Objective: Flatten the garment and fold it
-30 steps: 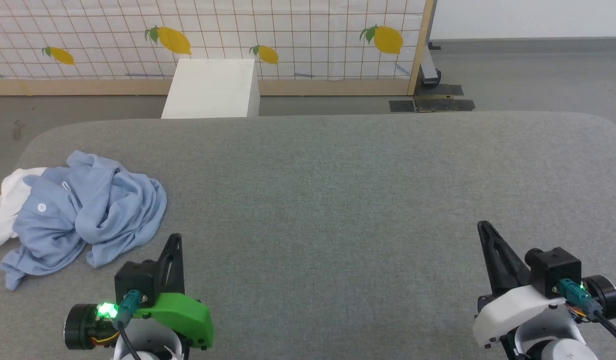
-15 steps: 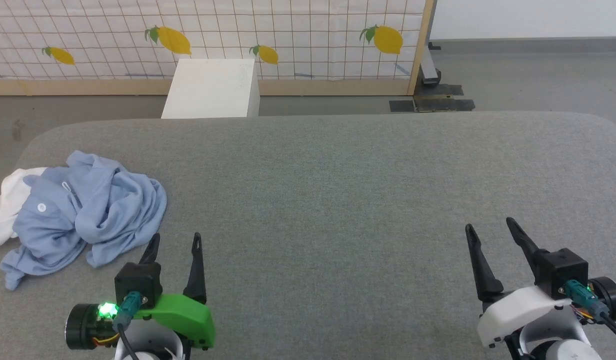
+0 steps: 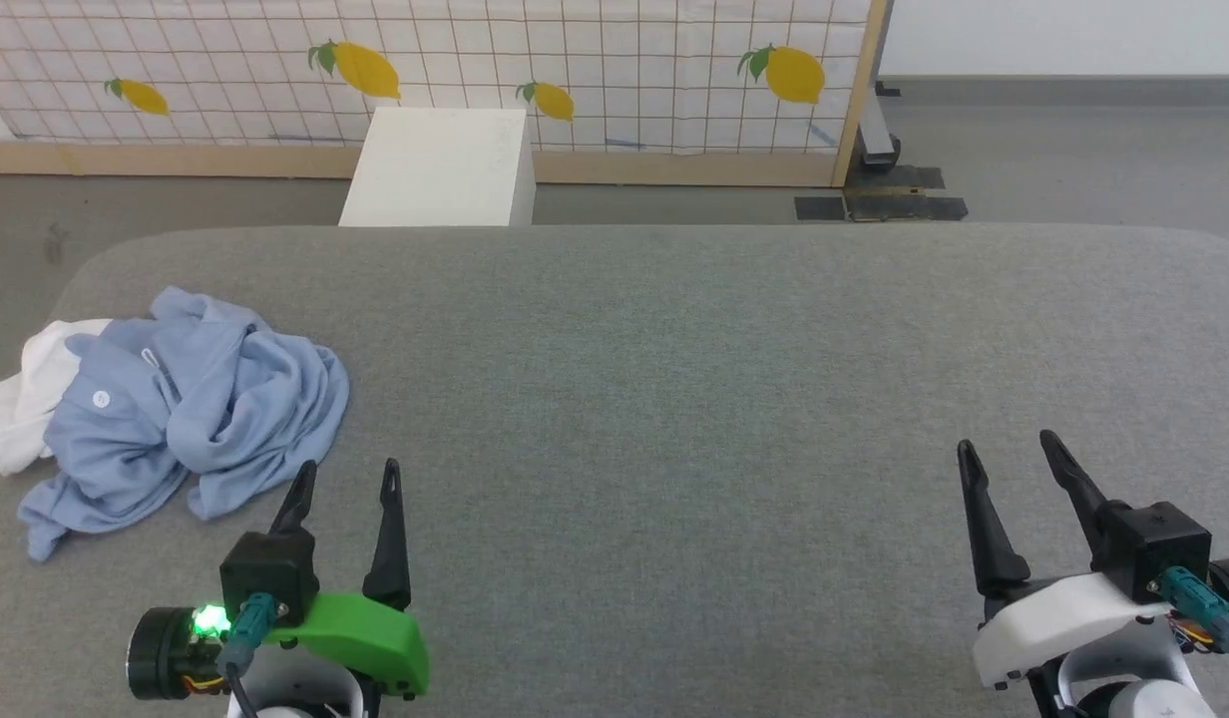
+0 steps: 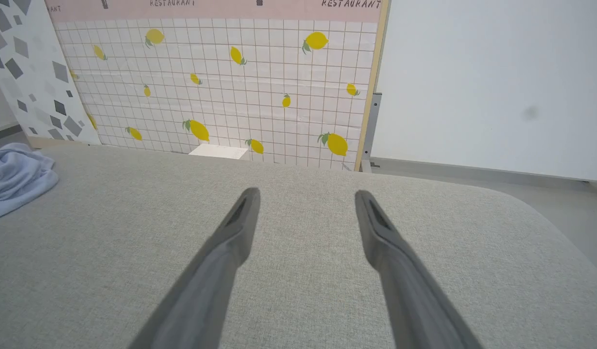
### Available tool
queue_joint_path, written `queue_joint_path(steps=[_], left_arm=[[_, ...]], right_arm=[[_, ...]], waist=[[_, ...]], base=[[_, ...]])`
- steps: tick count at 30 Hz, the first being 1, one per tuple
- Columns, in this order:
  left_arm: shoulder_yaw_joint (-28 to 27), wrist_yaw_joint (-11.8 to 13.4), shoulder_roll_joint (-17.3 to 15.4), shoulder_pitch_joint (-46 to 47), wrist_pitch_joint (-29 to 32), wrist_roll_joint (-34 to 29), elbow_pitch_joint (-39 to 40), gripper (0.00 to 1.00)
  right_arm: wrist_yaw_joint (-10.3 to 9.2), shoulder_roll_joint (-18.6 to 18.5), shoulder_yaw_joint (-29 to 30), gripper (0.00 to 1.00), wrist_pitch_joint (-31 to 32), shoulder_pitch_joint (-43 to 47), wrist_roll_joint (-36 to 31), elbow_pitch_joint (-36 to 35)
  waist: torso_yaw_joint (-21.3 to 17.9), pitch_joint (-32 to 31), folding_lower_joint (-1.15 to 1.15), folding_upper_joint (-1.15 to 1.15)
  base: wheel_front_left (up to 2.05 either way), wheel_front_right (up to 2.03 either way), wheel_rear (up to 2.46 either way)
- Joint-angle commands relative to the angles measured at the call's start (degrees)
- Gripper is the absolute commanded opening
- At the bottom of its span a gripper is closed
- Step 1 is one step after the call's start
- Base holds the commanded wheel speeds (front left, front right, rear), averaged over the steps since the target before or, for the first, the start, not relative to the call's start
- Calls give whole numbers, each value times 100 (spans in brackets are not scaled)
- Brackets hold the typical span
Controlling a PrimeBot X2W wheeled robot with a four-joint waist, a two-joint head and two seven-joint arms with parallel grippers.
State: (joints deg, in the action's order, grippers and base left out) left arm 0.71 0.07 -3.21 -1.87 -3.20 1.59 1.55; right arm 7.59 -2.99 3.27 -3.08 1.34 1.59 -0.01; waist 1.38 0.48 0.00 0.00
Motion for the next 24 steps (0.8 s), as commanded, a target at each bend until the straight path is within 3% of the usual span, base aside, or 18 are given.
queue_joint_path(steps=[1, 24], left_arm=[[4, 13, 9, -82, -64, 44, 35, 100], [11, 21, 15, -327, -336, 136, 109, 100]], right_arm=[[-2, 3, 15, 100, -72, 79, 43, 17], [-4, 5, -479, 100, -344, 82, 187, 204]], waist=[[43, 0, 0, 0], [870, -121, 0, 0]], base=[[0, 0, 0], [0, 0, 0]])
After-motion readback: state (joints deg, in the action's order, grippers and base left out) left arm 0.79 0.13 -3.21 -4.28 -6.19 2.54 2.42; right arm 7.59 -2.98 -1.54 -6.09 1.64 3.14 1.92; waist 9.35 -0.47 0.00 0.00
